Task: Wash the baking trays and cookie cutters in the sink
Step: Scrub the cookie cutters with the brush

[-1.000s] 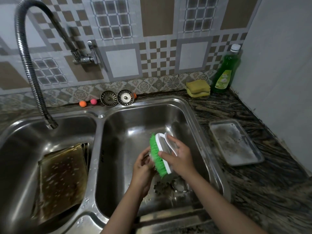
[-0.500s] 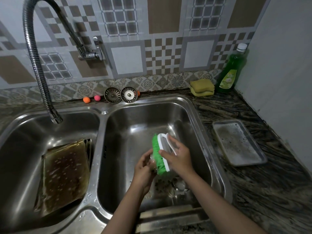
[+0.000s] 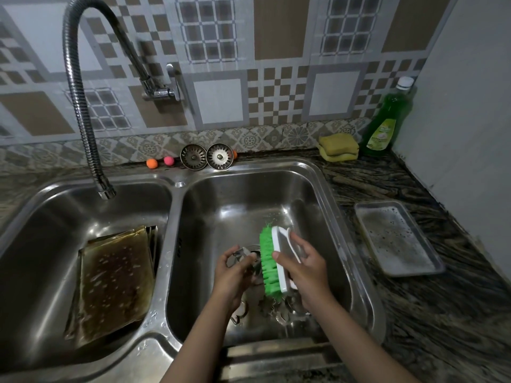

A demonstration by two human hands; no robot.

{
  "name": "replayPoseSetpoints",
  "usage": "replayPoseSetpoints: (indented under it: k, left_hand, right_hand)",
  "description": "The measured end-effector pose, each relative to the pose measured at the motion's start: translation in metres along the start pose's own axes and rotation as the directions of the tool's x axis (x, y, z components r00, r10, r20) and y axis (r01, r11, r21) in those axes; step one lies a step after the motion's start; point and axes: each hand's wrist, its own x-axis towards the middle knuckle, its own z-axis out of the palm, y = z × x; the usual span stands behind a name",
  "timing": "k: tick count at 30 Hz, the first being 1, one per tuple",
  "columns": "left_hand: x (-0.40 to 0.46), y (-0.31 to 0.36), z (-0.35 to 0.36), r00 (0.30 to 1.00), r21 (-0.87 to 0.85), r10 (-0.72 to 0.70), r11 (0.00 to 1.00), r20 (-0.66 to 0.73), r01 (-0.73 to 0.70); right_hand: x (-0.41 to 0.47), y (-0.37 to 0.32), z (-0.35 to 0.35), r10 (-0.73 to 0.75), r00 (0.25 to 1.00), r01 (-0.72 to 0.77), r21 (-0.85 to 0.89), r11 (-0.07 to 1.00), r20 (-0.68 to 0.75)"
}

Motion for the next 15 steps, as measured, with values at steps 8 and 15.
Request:
replayPoseSetpoints:
  k: [8, 15]
  left_hand:
    - [-0.004, 0.003, 0.016, 0.968, 0.104, 0.15, 0.986, -0.202, -0.131]
    - [-0.015, 0.003, 0.02, 1.0, 0.109, 0.0, 0.994, -0.019, 0.002]
  right_hand:
    - [-0.01, 0.008, 0.006, -0.055, 0.996, 0.059, 0.048, 0.997, -0.072]
    - [0.008, 0.004, 0.006, -0.053, 0.992, 0.064, 0.097, 0.993, -0.113]
